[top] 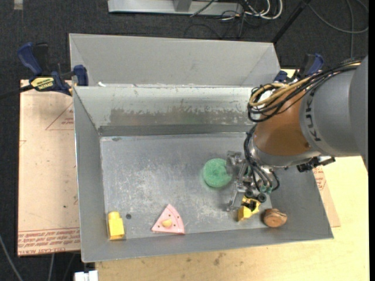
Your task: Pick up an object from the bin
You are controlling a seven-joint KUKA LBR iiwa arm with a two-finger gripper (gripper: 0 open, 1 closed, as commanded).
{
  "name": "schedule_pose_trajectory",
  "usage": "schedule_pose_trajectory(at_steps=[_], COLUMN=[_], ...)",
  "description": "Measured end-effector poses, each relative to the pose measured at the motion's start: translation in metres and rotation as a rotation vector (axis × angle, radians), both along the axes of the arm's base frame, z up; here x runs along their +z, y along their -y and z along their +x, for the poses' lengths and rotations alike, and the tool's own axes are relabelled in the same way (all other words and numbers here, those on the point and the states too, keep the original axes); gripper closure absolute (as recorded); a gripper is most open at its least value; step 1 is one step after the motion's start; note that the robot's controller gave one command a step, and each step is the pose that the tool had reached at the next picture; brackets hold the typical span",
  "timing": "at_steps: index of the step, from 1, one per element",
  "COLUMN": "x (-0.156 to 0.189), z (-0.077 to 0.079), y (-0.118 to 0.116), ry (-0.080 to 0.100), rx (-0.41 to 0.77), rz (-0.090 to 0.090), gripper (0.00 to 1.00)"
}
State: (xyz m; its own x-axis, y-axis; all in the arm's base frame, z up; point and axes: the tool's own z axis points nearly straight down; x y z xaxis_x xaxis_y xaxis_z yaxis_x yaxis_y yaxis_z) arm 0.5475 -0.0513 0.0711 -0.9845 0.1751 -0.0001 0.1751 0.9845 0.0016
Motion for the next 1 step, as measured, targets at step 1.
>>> schedule_pose_trajectory(at_steps=[1], x=[0.0003], z=[0.0314], y=[-0.0034], ry=[0.007], rx=[0.025], rz=[-0.003], gripper=[0.00])
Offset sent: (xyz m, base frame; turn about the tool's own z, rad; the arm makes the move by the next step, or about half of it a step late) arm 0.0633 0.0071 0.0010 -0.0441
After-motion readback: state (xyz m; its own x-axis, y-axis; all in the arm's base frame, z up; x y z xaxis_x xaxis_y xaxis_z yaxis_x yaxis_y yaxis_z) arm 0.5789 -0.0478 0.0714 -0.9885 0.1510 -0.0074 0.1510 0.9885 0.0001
